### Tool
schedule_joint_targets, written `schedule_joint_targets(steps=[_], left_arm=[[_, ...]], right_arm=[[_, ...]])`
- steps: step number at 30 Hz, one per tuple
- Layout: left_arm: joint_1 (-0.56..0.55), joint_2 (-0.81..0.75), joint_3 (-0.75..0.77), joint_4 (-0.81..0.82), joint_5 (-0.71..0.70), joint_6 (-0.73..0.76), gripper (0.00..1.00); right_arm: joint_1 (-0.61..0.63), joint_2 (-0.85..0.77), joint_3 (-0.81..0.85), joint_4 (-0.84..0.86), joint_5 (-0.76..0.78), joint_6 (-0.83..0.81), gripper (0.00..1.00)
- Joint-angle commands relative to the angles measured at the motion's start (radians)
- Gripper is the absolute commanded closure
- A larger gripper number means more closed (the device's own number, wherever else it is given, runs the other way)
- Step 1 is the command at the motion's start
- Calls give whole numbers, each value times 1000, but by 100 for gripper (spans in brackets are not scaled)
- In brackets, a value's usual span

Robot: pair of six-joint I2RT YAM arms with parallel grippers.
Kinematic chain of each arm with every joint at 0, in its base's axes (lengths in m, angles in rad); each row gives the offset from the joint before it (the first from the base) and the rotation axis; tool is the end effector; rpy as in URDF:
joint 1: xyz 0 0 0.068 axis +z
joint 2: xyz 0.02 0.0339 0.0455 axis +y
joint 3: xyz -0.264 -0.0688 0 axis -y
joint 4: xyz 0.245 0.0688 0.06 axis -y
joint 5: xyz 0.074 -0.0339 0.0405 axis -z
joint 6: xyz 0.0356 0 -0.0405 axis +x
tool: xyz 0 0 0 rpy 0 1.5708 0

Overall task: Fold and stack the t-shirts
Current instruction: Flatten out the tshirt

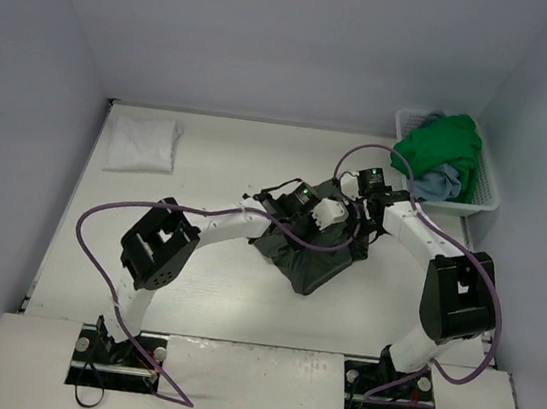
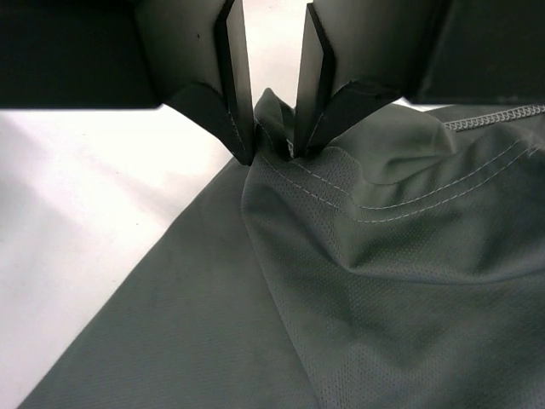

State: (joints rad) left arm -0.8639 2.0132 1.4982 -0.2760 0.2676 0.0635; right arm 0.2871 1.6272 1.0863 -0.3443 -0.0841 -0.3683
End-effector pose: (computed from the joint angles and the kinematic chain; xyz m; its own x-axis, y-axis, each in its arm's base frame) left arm 0.2864 -0.3498 0.2066 -0.4067 0.5704 -0.7136 0.8817 0.4497 -0.1430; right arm 0.3301 0.1006 0.2176 -0.5726 -0.5431 -0.6141 -0.5781 0.7986 -0.1673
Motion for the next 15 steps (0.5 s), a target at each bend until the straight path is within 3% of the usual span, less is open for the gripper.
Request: schedule_joint_targets(steps=[1, 9, 14, 15], left_arm=[[-4, -111, 28, 11, -31, 30, 96], [15, -220, 60, -51, -76, 81, 95], [103, -284, 76, -78, -39, 75, 90], [118, -295, 76, -83, -34, 73, 89]], right_arm=[[-2, -46, -3, 21, -23, -1, 77], [-2, -13, -17, 42, -16, 17, 79], [0, -4, -19, 53, 13, 11, 100], [0, -6, -19, 54, 21, 9, 100]])
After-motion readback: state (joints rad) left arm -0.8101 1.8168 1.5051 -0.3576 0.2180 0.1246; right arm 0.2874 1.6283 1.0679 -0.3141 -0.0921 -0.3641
